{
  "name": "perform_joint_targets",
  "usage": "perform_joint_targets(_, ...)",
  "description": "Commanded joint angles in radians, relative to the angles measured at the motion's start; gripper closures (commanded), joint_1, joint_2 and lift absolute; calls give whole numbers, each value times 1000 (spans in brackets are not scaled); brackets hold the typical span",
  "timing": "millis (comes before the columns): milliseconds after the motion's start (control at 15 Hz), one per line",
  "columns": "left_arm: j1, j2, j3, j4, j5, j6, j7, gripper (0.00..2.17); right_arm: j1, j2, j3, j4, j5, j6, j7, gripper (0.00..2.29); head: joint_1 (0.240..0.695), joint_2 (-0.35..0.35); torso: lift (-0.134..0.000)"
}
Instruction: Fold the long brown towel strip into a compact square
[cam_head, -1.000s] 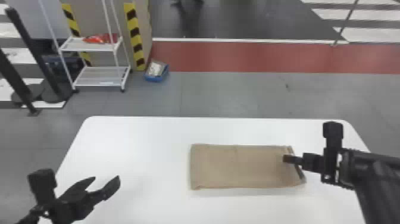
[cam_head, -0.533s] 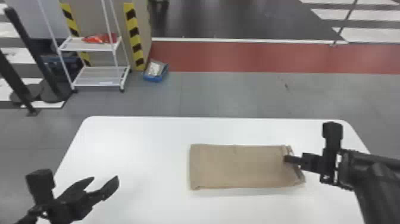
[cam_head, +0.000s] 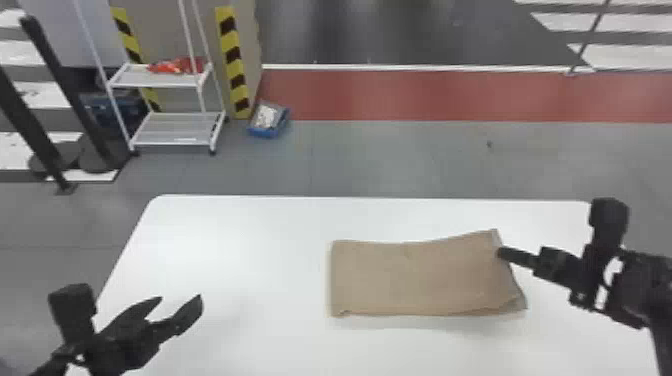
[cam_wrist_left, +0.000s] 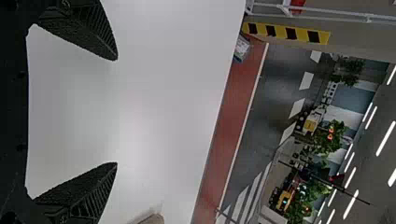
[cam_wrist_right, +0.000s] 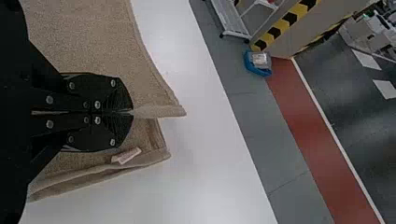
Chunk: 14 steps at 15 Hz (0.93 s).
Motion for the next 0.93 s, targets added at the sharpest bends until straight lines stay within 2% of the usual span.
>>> perform_joint_targets(0, -3, -6, 0, 6, 0, -3, 0, 76, -32, -5, 10, 104, 52, -49, -1, 1173, 695, -14, 0)
perform_joint_targets(67, -6, -6, -7, 8, 0, -3, 0, 76, -47, -5, 27, 170, 84, -114, -1, 1170, 695, -20, 0)
perform_joint_targets(133, -6, -6, -11, 8, -2, -3, 1, 76, -55, -5, 34, 204, 86, -141, -8, 1170, 695, -22, 0)
perform_joint_targets(267, -6, -6, -10, 8, -2, 0, 1, 76, -65, -5, 44, 219, 98, -144, -14, 1173, 695, -28, 0)
perform_joint_targets(400, -5, -6, -5, 6, -2, 0, 0, 76, -33, 2, 56, 160, 81, -105, 5, 1173, 695, -27, 0)
perform_joint_targets(467, -5, -6, -5, 1, -2, 3, 0, 76, 5, 1, 28, 61, 49, -49, 14, 1170, 695, -19, 0)
perform_joint_targets(533, -1, -6, -2, -2, -2, 3, 0, 76, 22, -2, -35, 2, 15, -3, 15, 1173, 695, -13, 0)
perform_joint_targets(600, -1, -6, 0, -2, -2, 3, 0, 76, 20, -19, -75, -6, 6, 27, 17, 1170, 695, -14, 0)
perform_joint_targets(667, -5, -6, 0, 0, 0, 3, 0, 76, 14, -44, -73, -3, 4, 34, 15, 1173, 695, -23, 0)
perform_joint_targets(867, -5, -6, -19, -3, -2, 3, 0, 76, -19, -47, -24, 158, 60, -105, 0, 1166, 695, -67, 0)
